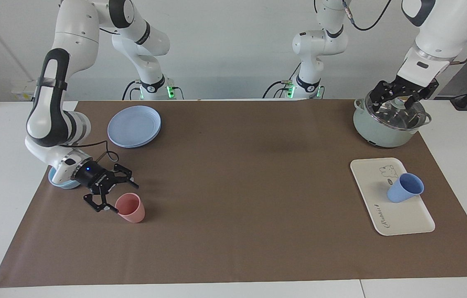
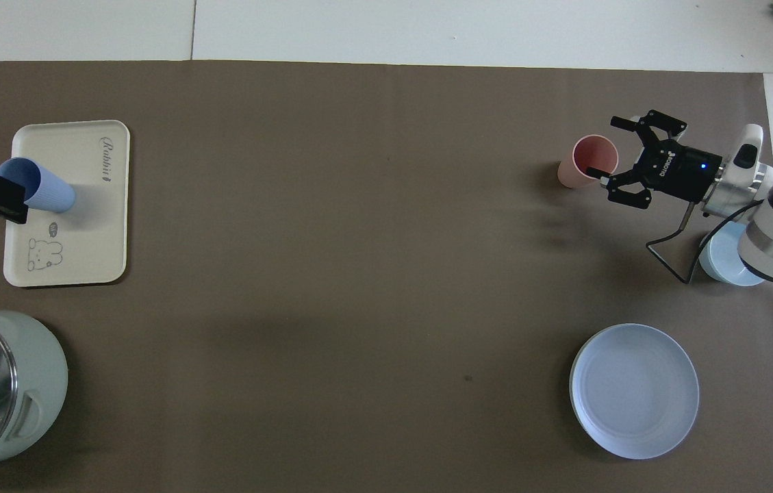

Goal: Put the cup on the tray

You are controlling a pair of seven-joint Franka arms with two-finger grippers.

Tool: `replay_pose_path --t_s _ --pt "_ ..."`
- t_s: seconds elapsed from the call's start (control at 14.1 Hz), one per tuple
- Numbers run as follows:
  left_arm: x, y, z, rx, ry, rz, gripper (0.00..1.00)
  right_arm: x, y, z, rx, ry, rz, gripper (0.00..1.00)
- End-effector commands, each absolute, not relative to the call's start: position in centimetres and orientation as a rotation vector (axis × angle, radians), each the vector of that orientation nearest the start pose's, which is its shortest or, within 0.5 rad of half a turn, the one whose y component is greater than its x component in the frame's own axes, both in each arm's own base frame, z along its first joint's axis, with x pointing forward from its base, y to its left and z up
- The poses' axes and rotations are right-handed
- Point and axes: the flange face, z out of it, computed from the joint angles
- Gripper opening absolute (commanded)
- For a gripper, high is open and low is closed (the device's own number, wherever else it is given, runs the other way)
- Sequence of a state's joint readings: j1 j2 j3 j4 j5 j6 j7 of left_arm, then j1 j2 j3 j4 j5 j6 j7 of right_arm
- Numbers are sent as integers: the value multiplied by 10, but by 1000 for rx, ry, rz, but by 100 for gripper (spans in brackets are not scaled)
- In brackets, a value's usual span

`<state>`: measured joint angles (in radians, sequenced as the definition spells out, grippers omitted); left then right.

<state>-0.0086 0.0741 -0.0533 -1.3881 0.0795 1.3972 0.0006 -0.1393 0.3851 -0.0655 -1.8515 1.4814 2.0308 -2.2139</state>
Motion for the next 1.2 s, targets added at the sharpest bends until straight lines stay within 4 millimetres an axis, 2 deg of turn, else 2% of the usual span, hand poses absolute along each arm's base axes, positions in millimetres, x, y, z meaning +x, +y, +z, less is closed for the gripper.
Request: replay_pose_path --t_s 0.0,0.21,0.28,0.43,0.57,0.78,0.85,0.99,1.13 --pt "552 -15 637 -3053 77 110 100 635 -71 403 -1993 -1196 -1232 100" --pt "553 -9 632 -3124 45 29 100 622 -64 459 -2150 -1189 -1021 100" --pt "551 -12 621 -3127 50 19 100 618 -55 475 -2195 -1201 -972 100" --pt "547 -18 612 -3126 68 19 100 611 -41 500 -2341 -1217 -867 100" --pt "548 -19 610 -3135 65 26 100 604 -12 519 -2501 -1205 -717 100" --pt "546 -21 607 -3135 70 86 100 589 8 544 -2795 -1003 -522 100" --pt "545 -21 608 -3133 72 98 100 583 13 546 -2863 -950 -435 100" --pt "545 -22 611 -3133 77 103 100 572 6 560 -2980 -743 -286 100" --pt "545 -22 605 -3134 72 111 100 565 0 577 -3046 -490 -180 100"
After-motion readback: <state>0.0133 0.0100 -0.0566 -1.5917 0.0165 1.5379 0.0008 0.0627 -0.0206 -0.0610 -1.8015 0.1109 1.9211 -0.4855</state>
